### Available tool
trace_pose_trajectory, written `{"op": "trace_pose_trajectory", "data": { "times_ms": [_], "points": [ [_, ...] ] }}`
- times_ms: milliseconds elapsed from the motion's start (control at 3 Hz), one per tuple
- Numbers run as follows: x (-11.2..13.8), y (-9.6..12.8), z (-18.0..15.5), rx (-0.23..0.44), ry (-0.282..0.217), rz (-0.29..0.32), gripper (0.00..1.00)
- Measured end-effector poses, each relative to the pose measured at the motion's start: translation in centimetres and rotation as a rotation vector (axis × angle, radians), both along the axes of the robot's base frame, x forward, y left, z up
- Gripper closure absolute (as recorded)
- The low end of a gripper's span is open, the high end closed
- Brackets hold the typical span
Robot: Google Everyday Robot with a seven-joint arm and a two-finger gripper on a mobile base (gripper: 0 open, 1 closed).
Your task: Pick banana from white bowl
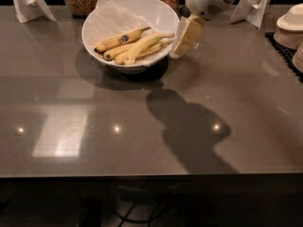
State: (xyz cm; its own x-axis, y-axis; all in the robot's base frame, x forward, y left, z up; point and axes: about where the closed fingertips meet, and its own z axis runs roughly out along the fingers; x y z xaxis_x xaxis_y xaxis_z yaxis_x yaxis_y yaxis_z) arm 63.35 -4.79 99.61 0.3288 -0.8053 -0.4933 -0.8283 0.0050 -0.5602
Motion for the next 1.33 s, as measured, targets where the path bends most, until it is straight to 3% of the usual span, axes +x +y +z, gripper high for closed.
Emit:
{"op": "trace_pose_trajectory", "data": {
  "times_ms": [333, 667, 1000, 1333],
  "points": [
    [1.7, 1.6, -0.3, 0.009, -0.035, 0.06, 0.0],
    [2.9, 2.4, -1.3, -0.014, -0.067, 0.096, 0.19],
    [3.8, 2.7, -3.0, -0.051, -0.072, 0.116, 0.27],
    [4.4, 2.8, -4.7, -0.081, -0.063, 0.128, 0.28]
  ]
}}
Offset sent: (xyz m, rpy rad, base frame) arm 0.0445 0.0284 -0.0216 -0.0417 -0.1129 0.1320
